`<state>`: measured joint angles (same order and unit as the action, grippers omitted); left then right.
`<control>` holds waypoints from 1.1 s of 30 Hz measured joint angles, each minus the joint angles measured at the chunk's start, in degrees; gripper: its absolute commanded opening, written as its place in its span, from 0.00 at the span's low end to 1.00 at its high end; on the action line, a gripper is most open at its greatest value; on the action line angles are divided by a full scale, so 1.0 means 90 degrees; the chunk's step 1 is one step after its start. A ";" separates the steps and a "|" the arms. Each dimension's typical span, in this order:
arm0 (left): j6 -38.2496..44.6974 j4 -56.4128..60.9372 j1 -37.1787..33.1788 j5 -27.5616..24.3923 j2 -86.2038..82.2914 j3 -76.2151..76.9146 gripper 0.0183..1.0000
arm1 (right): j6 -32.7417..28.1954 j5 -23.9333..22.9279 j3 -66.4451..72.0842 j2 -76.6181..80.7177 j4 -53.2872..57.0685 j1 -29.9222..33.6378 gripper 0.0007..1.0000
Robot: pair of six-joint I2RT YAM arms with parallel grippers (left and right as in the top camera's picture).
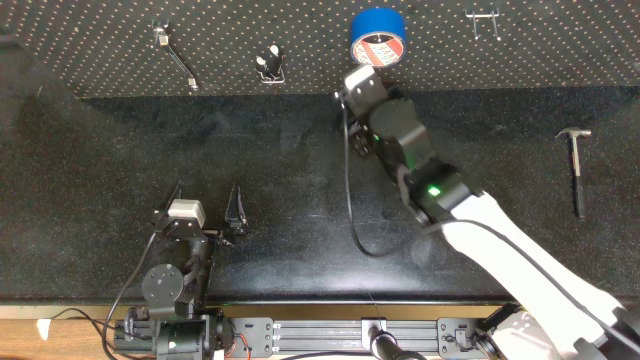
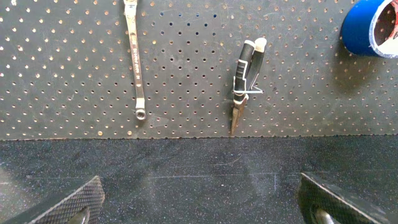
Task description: Place Tools Onto Pegboard
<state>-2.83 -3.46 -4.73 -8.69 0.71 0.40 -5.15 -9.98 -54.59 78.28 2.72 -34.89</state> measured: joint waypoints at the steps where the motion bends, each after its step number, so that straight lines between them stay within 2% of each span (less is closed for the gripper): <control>1: 0.0000 0.0000 0.0000 0.0000 0.0002 0.0000 1.00 | 0.0039 0.0209 -0.0010 -0.0270 0.0493 0.0015 0.99; 4: 0.0000 0.0002 0.0000 0.0000 0.0000 0.0000 1.00 | 0.0483 0.1117 -0.0027 -0.0979 0.2040 0.0364 1.00; 6: 0.0000 0.0000 0.0000 0.0000 0.0002 0.0000 1.00 | 0.0843 0.1974 -0.0036 -0.1336 0.3162 0.1139 1.00; 8: 0.0000 0.0000 0.0000 0.0000 0.0002 0.0000 1.00 | 0.0979 0.2472 -0.0051 -0.1438 0.4102 0.1868 1.00; 11: 0.0000 0.0002 0.0000 0.0000 0.0002 0.0000 1.00 | 0.0823 0.2810 -0.0007 -0.1447 0.5280 0.3237 1.00; 13: 0.0000 0.0000 0.0000 -0.0002 0.0002 0.0000 1.00 | 0.0294 0.2929 0.0000 -0.1450 0.5697 0.4138 1.00; 16: 0.0000 0.0000 0.0000 0.0002 0.0002 0.0000 1.00 | -0.0597 0.2939 0.0000 -0.1445 0.5957 0.5151 1.00; 18: 0.0000 0.0000 0.0000 0.0000 0.0002 0.0000 1.00 | -0.0899 0.2696 0.0000 -0.1370 0.5984 0.5661 1.00; 24: 0.0000 0.0000 0.0000 0.0000 0.0002 0.0000 1.00 | -0.1294 0.1841 0.0000 -0.0595 0.5863 0.6509 1.00; 33: 0.0000 0.0000 0.0000 0.0000 0.0002 0.0000 1.00 | -0.2091 0.1591 0.0000 0.0461 0.5136 0.7752 1.00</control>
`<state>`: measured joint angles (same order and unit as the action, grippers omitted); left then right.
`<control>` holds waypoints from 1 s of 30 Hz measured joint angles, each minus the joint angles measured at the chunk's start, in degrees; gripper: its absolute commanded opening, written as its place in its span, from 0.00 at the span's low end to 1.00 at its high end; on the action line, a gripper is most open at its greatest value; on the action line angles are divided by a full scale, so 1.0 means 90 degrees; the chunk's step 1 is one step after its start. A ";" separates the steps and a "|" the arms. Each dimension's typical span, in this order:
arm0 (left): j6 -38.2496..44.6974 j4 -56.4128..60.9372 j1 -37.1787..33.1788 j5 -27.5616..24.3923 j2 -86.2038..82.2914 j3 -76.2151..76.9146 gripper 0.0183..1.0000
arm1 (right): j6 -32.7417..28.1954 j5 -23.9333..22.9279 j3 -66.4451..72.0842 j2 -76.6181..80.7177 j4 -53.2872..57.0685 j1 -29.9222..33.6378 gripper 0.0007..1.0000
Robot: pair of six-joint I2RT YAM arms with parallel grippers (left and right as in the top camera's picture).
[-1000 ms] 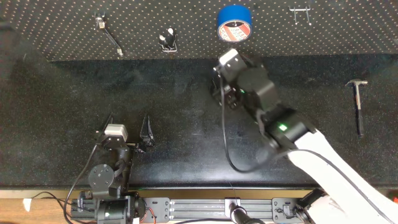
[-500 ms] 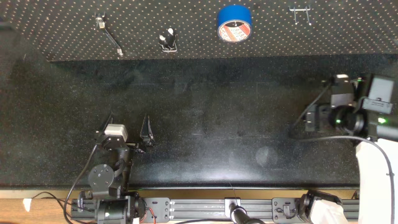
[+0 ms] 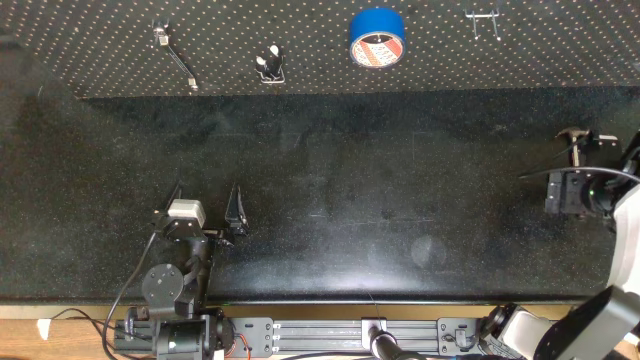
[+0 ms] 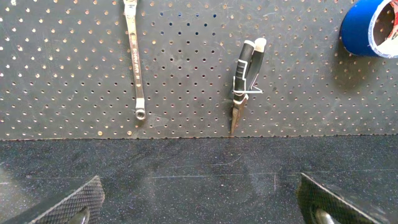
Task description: Place Tools Onto Pegboard
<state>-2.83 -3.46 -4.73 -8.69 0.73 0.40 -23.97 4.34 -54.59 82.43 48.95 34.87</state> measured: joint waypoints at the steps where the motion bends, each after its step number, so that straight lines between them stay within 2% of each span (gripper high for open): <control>1: 0.0000 0.0000 0.0000 0.0000 0.0000 0.0000 1.00 | -0.0090 0.0000 0.0000 0.0095 -0.0046 0.0075 1.00; 7: 0.0000 0.0000 0.0000 0.0000 0.0000 0.0000 1.00 | -0.0379 0.0012 0.0000 0.0648 -0.0420 0.0347 1.00; 30: 0.0000 0.0000 0.0000 0.0000 0.0000 0.0000 1.00 | -0.0663 0.0250 -0.0002 0.1511 -0.1379 0.0347 0.99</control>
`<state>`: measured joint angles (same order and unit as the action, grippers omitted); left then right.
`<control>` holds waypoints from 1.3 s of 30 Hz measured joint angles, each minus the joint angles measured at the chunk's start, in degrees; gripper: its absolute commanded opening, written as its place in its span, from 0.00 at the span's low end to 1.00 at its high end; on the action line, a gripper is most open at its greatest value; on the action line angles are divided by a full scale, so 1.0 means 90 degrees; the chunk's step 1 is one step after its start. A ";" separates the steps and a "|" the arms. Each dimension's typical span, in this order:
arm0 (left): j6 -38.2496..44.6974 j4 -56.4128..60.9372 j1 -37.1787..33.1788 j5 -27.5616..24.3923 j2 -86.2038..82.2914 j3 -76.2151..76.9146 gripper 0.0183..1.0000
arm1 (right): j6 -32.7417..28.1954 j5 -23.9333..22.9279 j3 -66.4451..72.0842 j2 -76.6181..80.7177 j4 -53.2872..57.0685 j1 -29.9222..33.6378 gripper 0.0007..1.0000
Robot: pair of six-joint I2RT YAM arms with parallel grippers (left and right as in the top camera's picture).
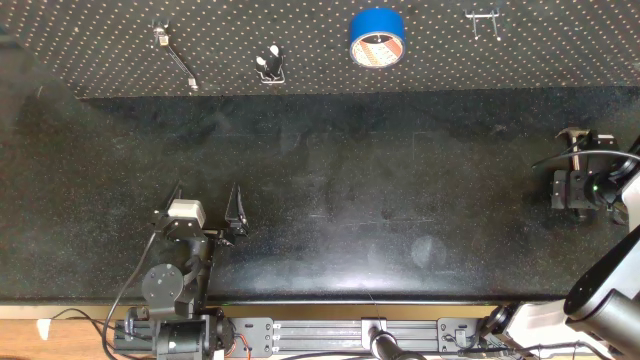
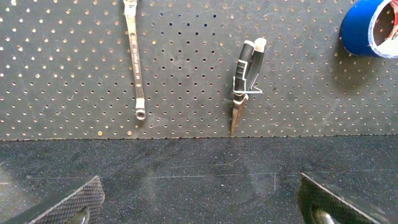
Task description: Place Tools Onto Pegboard
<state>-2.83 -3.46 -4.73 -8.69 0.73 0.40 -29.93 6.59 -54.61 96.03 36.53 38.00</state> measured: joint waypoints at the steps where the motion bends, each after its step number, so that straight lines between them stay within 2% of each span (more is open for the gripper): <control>1: 0.0000 0.0000 0.0000 -0.0002 0.0000 0.0000 1.00 | 0.0000 0.0022 0.0000 0.0005 -0.0027 0.0000 0.99; 3: 0.0000 0.0000 0.0000 0.0000 0.0000 0.0000 1.00 | 0.0000 0.0041 0.0000 0.0012 -0.0087 0.0000 0.99; 5: 0.0000 0.0000 0.0000 -0.0002 0.0000 0.0000 1.00 | 0.0000 0.0078 -0.0002 0.0041 -0.0107 0.0005 0.64; 6: 0.0000 0.0000 0.0000 0.0000 0.0000 0.0000 1.00 | -0.0019 0.0141 -0.0005 0.0053 -0.0112 0.0017 0.58; 8: 0.0000 0.0002 0.0000 0.0000 0.0000 0.0000 1.00 | -0.0041 0.0170 -0.0005 0.0063 -0.0158 0.0017 0.32; 9: 0.0000 0.0000 0.0000 0.0000 0.0000 0.0000 1.00 | -0.0061 0.0170 -0.0007 0.0066 -0.0163 0.0017 0.10; 17: 0.0000 0.0000 0.0000 0.0000 0.0000 0.0000 1.00 | -0.0070 0.0138 -0.0053 0.0117 -0.0228 0.0017 0.07; 20: 0.0000 0.0002 0.0000 0.0000 0.0000 0.0000 1.00 | -0.0044 0.0379 0.0000 -0.0095 -0.0250 0.0017 0.07; 22: 0.0000 0.0000 0.0000 -0.0002 -0.0010 0.0000 1.00 | 0.0325 0.0804 0.0068 -0.1528 -0.0289 0.0002 0.08; 24: 0.0000 0.0000 0.0000 -0.0002 -0.0010 0.0002 1.00 | 0.0770 0.0930 0.0063 -0.2633 -0.0342 -0.0155 0.07; 25: 0.0000 0.0000 0.0000 -0.0019 -0.0012 0.0000 1.00 | 0.1149 0.1035 0.0061 -0.3473 -0.0350 -0.0529 0.07; 28: 0.0000 0.0000 0.0000 -0.0019 -0.0012 0.0000 1.00 | 0.1921 0.1156 0.0058 -0.4371 -0.0571 -0.1821 0.07; 32: 0.0000 0.0000 0.0000 -0.0046 -0.0012 0.0000 1.00 | 0.2273 0.1243 0.0063 -0.4486 -0.1350 -0.3398 0.08; 35: 0.0000 0.0000 0.0000 -0.0041 -0.0012 0.0000 1.00 | 0.2322 0.1214 0.0063 -0.4430 -0.1564 -0.3925 0.07; 39: 0.0000 0.0000 0.0000 -0.0041 -0.0012 0.0000 1.00 | 0.2392 0.0935 0.0063 -0.4046 -0.1596 -0.4017 0.07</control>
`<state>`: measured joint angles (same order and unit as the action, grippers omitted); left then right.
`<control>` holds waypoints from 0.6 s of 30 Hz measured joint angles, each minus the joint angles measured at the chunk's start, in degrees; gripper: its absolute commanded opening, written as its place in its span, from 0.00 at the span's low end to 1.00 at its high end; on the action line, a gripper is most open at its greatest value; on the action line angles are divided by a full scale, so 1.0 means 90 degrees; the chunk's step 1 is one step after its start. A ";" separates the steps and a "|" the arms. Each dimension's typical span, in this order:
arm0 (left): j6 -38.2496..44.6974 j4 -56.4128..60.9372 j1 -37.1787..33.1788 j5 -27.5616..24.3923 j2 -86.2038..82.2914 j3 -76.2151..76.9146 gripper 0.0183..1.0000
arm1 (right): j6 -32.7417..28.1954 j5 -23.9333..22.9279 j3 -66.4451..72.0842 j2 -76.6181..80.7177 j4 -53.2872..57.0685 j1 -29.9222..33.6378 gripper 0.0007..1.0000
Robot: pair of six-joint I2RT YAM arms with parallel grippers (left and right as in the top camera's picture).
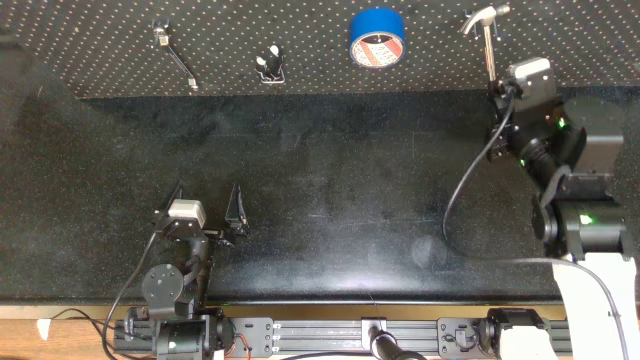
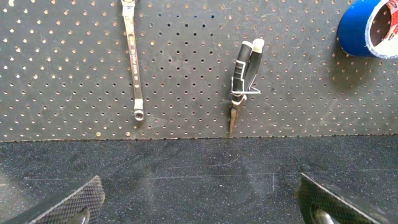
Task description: Place Tools Onto Pegboard
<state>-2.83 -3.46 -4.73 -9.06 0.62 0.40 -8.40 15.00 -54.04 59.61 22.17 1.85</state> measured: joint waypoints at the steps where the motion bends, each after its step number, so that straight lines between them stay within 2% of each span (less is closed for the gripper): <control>1: 0.0000 0.0002 0.0000 -0.0002 0.0000 0.0000 1.00 | 0.0029 -0.0153 0.0000 0.0197 -0.0070 0.0000 0.07; 7: 0.0000 0.0002 0.0000 0.0000 0.0000 0.0000 1.00 | 0.0051 -0.0471 0.0000 0.0862 -0.0491 0.0000 0.07; 18: 0.0000 0.0000 0.0000 -0.0002 0.0000 0.0000 1.00 | 0.0051 -0.0561 0.0000 0.1583 -0.0622 0.0000 0.07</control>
<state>-2.83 -3.46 -4.73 -9.08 0.62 0.40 -7.94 9.96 -54.04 73.87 16.58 1.85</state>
